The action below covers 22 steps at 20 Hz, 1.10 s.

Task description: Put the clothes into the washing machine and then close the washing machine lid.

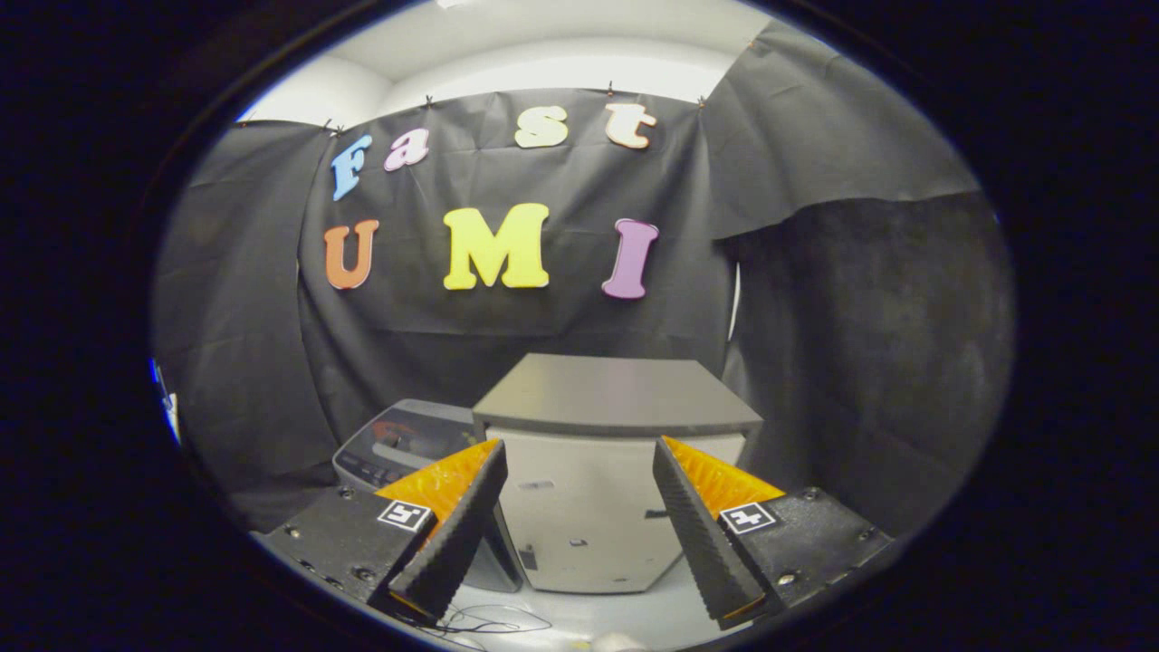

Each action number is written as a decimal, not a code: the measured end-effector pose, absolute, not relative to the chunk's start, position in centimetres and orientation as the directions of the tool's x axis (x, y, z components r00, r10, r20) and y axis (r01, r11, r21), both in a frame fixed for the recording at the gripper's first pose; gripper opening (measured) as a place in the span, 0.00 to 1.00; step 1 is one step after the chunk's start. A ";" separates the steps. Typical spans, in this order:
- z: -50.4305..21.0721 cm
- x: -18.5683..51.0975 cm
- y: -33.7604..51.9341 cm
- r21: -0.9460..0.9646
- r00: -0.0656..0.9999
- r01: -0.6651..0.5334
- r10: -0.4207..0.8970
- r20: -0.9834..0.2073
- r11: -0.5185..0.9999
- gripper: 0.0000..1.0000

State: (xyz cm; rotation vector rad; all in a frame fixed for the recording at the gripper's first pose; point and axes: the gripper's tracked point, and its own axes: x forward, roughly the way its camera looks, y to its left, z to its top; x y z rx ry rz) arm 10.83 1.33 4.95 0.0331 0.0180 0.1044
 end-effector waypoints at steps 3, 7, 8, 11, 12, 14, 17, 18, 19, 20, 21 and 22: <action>0.7 8.0 -2.1 0.053 0.995 -0.082 0.085 -0.057 0.995 1.00; -3.2 5.6 -4.6 0.067 0.990 -0.083 0.090 -0.109 0.994 1.00; -3.5 5.1 -5.2 0.067 0.989 -0.084 0.091 -0.112 0.994 1.00; -3.2 4.3 -6.2 0.078 0.990 -0.086 0.094 -0.103 0.993 1.00; -3.0 4.1 -6.3 0.081 0.991 -0.087 0.094 -0.096 0.993 1.00; -2.4 3.9 -6.2 0.070 0.992 -0.096 0.101 -0.077 0.993 1.00; -2.1 3.2 -5.8 0.056 0.992 -0.108 0.112 -0.066 0.993 1.00; -2.1 3.3 -5.4 0.051 0.991 -0.115 0.118 -0.064 0.992 1.00; -2.0 3.2 -5.1 0.046 0.990 -0.123 0.126 -0.065 0.991 1.00; -1.9 3.1 -5.1 0.044 0.990 -0.126 0.129 -0.063 0.991 1.00; -1.8 3.1 -4.9 0.041 0.989 -0.131 0.133 -0.064 0.991 1.00; -1.6 3.1 -4.8 0.040 0.989 -0.135 0.138 -0.061 0.990 1.00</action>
